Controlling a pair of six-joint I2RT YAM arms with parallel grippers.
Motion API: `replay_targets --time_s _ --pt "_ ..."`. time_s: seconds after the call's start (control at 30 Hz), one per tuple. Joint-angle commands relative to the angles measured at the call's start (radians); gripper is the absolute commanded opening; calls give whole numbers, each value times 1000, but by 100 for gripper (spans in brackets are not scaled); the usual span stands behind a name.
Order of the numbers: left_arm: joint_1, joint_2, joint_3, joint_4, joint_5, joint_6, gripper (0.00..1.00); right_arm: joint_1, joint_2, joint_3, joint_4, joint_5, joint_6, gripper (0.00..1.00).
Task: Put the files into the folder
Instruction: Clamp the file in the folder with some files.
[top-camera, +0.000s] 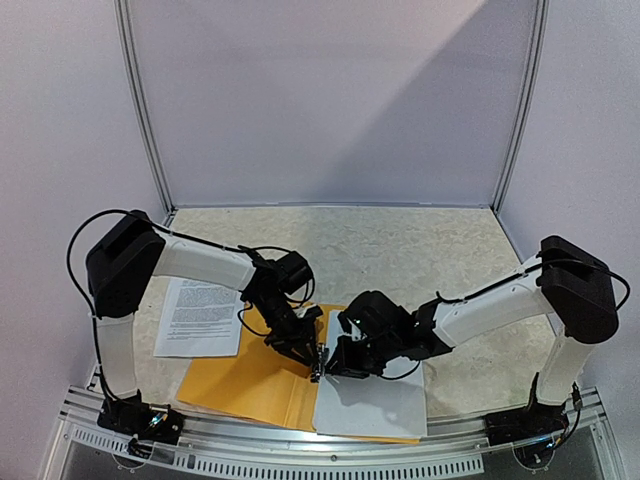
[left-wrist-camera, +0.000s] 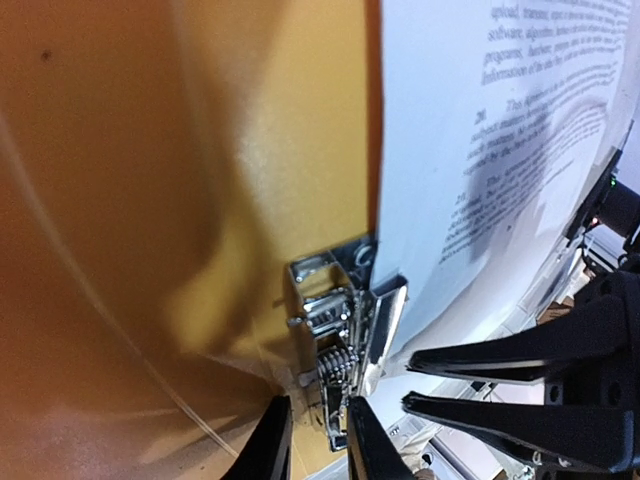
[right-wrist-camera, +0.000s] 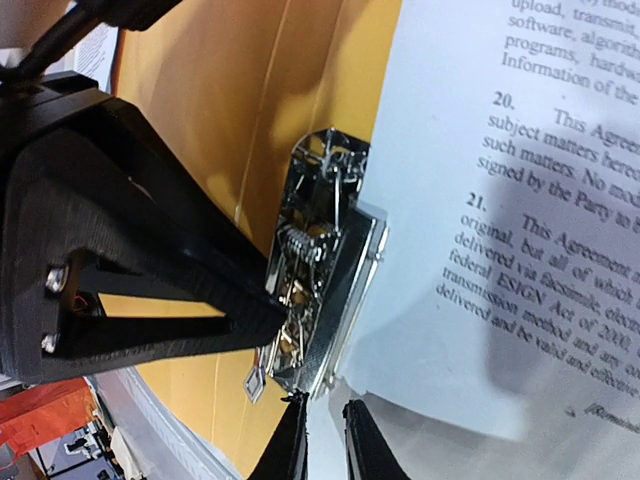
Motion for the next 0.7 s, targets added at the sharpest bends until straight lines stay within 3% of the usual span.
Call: replay_targets --time_s 0.0,0.17,0.47,0.57,0.67 --pt "22 24 15 -70 -114 -15 23 -7 -55 4 -35 38 -31 15" --pt "22 0 65 -56 -65 -28 26 -14 -102 7 -135 86 -46 15" --pt "24 -48 185 -62 25 -9 30 -63 -243 39 -540 296 -22 17" --pt "45 -69 245 -95 56 78 33 -64 -283 126 -664 360 -56 20" --pt "86 -82 366 -251 5 289 39 -49 -223 262 -763 366 -107 27"
